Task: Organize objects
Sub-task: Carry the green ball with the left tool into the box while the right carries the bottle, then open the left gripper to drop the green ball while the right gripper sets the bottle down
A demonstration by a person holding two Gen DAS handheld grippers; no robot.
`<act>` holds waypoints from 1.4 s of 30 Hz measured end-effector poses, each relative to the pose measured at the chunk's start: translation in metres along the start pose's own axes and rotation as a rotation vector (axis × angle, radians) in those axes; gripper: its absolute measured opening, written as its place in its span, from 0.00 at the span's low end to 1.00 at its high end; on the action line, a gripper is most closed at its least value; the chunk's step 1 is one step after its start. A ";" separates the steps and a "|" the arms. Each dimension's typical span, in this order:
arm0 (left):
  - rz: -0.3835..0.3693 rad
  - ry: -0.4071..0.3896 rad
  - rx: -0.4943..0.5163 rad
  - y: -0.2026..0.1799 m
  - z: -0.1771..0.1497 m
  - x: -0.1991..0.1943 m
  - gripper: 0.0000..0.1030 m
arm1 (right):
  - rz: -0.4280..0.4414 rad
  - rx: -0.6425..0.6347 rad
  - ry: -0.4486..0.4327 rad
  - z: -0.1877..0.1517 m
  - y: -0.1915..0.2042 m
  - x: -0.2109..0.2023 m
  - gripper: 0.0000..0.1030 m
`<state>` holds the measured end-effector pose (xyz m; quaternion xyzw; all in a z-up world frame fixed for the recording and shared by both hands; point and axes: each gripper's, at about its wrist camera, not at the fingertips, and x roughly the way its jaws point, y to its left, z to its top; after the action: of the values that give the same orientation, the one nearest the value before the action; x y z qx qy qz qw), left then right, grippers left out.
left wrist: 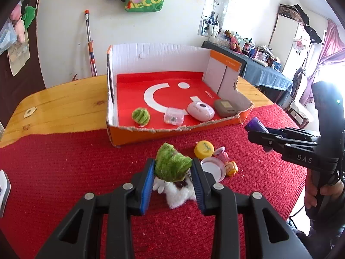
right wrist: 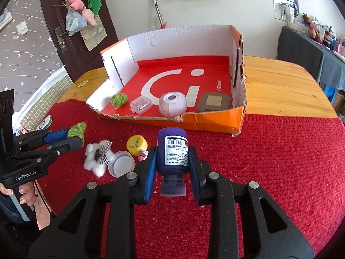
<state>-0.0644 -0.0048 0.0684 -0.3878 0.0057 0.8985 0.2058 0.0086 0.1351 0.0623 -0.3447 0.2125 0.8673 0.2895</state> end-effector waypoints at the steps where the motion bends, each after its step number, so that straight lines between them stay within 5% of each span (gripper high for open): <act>1: 0.000 -0.003 0.002 -0.001 0.003 -0.001 0.34 | 0.004 0.001 -0.002 0.002 0.000 -0.001 0.26; 11: -0.026 -0.006 0.022 0.000 0.048 0.008 0.34 | 0.053 -0.015 -0.035 0.049 0.000 -0.012 0.26; 24: -0.009 0.141 0.079 0.009 0.111 0.084 0.34 | 0.031 0.009 0.121 0.121 -0.022 0.069 0.26; 42: 0.015 0.275 0.103 0.019 0.119 0.147 0.35 | -0.072 -0.032 0.310 0.133 -0.030 0.142 0.26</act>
<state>-0.2446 0.0513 0.0455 -0.4961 0.0830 0.8368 0.2162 -0.1193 0.2835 0.0445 -0.4862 0.2285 0.7961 0.2787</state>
